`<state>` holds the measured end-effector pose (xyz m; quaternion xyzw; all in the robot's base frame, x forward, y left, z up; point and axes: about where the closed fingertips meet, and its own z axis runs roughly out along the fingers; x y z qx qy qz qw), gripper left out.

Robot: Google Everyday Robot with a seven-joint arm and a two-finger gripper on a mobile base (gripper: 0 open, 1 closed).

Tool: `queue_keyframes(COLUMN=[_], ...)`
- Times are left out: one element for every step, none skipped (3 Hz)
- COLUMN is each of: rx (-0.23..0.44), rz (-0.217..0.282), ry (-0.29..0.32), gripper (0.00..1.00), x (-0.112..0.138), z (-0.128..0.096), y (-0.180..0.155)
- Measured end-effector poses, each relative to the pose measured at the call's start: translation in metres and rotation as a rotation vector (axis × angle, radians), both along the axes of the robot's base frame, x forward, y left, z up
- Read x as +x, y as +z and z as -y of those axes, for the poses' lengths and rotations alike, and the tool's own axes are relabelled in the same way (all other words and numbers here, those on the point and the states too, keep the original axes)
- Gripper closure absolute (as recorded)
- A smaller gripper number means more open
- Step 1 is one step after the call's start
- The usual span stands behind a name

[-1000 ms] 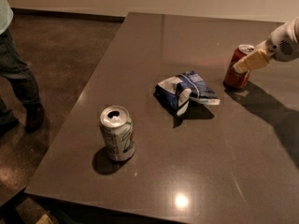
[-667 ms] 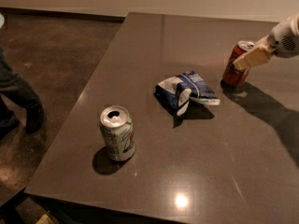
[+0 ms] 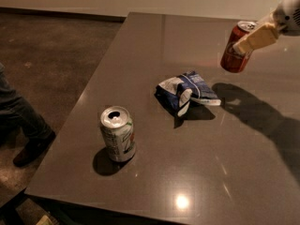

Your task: Pick coke can

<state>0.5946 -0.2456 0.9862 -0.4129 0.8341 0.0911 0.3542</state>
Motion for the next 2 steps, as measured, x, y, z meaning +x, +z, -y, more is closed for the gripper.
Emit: queue_keyframes(rx=[-0.025, -0.070], rz=[0.009, 0.013], ry=[0.032, 0.046], gripper=[1.00, 1.00], x=[-0.013, -0.022], z=[-0.011, -0.014], y=[0.030, 0.055])
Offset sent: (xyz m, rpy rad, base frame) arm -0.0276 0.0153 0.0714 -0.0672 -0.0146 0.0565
